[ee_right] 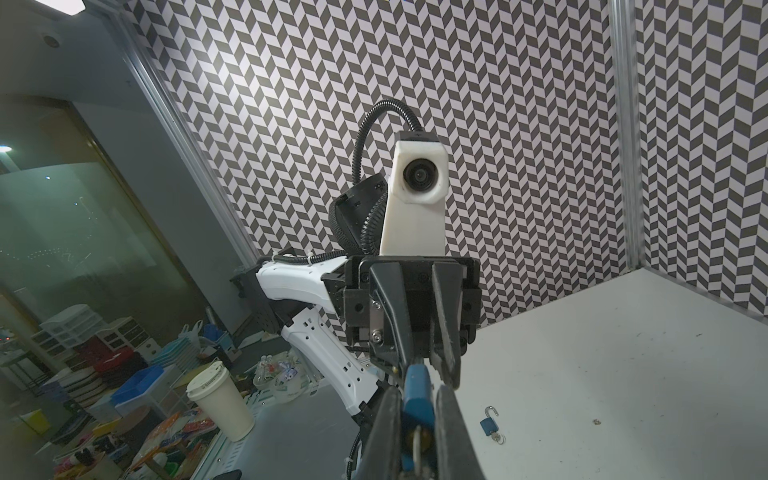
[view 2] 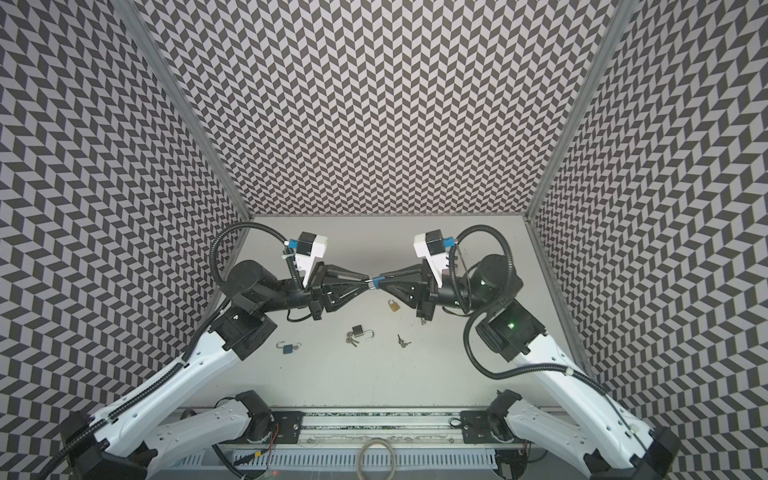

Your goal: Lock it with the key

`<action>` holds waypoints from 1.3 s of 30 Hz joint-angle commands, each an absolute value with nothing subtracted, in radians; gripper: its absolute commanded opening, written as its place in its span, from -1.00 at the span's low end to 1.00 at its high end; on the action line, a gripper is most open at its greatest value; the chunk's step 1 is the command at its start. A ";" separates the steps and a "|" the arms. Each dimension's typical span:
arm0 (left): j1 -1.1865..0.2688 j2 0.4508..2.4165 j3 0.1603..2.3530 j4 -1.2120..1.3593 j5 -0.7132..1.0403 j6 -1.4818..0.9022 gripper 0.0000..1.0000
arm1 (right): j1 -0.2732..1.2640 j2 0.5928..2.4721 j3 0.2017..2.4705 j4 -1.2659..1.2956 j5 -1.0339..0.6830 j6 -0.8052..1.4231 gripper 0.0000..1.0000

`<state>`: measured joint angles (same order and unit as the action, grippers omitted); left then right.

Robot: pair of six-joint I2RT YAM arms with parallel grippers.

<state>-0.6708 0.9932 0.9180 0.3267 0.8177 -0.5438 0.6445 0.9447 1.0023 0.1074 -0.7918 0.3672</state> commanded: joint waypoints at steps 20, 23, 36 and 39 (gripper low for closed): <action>-0.666 0.992 0.954 0.331 0.836 -0.552 -0.69 | 0.631 0.920 0.986 0.203 -0.768 0.410 -1.00; -0.666 0.994 0.955 0.337 0.844 -0.553 -0.95 | 0.629 0.922 0.984 0.203 -0.767 0.411 -1.00; -0.660 0.989 0.988 0.316 0.869 -0.539 -1.00 | 0.626 0.933 0.997 0.126 -0.768 0.369 -1.00; -0.672 0.998 0.994 0.312 0.855 -0.529 -1.00 | 0.638 0.954 1.008 0.099 -0.764 0.351 -1.00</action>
<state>-0.6647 0.9955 0.9459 0.2935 0.8433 -0.5465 0.6315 0.9413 0.9958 0.1345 -0.7738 0.3786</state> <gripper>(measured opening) 0.048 0.109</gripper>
